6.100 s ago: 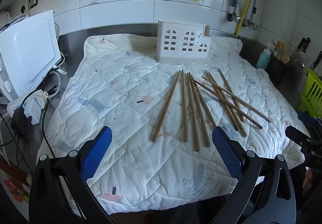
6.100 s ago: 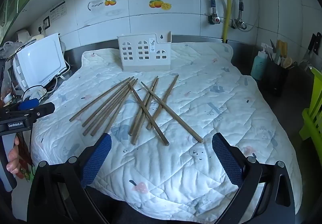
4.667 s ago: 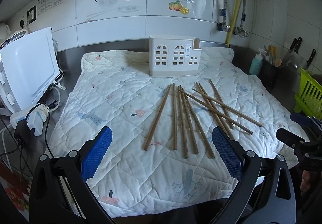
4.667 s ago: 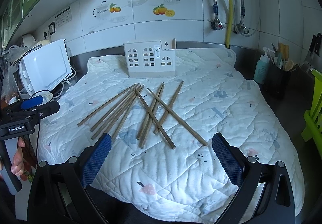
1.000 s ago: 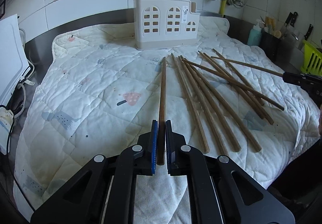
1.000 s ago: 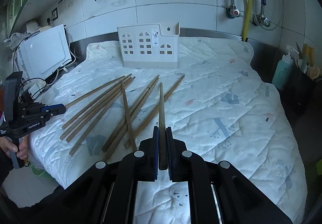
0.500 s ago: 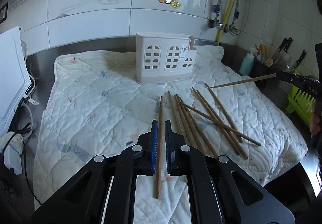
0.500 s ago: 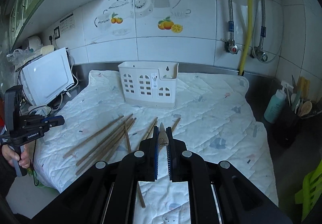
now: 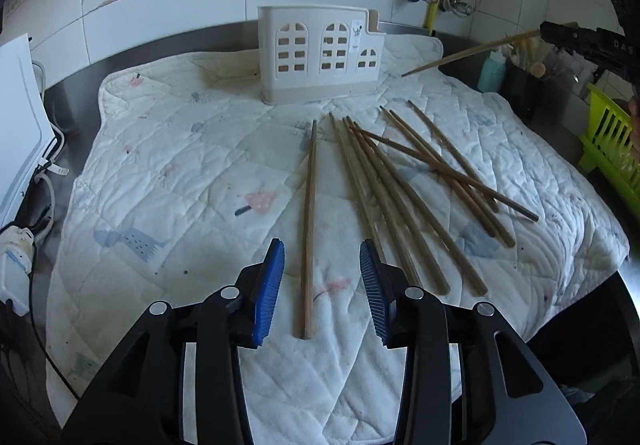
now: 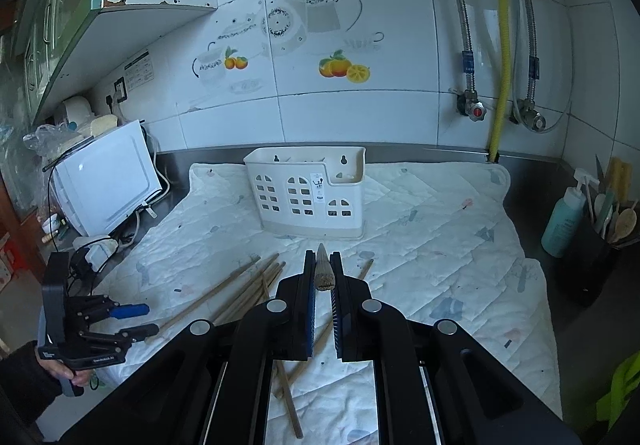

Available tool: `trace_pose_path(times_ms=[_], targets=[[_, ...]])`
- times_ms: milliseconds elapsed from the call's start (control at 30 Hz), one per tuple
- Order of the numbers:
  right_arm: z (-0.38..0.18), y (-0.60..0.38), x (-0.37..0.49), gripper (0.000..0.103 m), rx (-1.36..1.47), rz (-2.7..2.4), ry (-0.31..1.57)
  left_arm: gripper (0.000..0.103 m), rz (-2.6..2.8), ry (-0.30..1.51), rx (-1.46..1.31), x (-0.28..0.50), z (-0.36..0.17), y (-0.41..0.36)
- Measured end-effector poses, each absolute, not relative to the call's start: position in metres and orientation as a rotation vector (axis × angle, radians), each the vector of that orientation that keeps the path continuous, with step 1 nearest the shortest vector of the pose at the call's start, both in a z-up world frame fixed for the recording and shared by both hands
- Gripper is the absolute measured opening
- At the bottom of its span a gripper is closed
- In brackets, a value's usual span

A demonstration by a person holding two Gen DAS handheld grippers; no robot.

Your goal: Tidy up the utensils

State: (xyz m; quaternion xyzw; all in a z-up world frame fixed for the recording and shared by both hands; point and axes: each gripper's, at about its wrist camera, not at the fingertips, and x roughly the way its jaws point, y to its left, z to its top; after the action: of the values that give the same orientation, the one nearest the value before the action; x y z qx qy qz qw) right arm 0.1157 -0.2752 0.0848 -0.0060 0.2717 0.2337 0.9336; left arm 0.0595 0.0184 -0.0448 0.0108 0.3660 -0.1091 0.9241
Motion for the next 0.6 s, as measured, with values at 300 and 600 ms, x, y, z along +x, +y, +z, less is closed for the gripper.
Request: trace_pose_path(times_ms=[300, 600], targets=[[0.085, -0.27, 0.109, 0.007, -0.025, 0.481, 0.553, 0.016, -0.22, 0.758, -0.017, 0.067, -0.068, 0.022], [0.085, -0.266, 0.11, 0.007, -0.024, 0.481, 0.554, 0.005, -0.21, 0.752, -0.023, 0.069, -0.07, 0.022]])
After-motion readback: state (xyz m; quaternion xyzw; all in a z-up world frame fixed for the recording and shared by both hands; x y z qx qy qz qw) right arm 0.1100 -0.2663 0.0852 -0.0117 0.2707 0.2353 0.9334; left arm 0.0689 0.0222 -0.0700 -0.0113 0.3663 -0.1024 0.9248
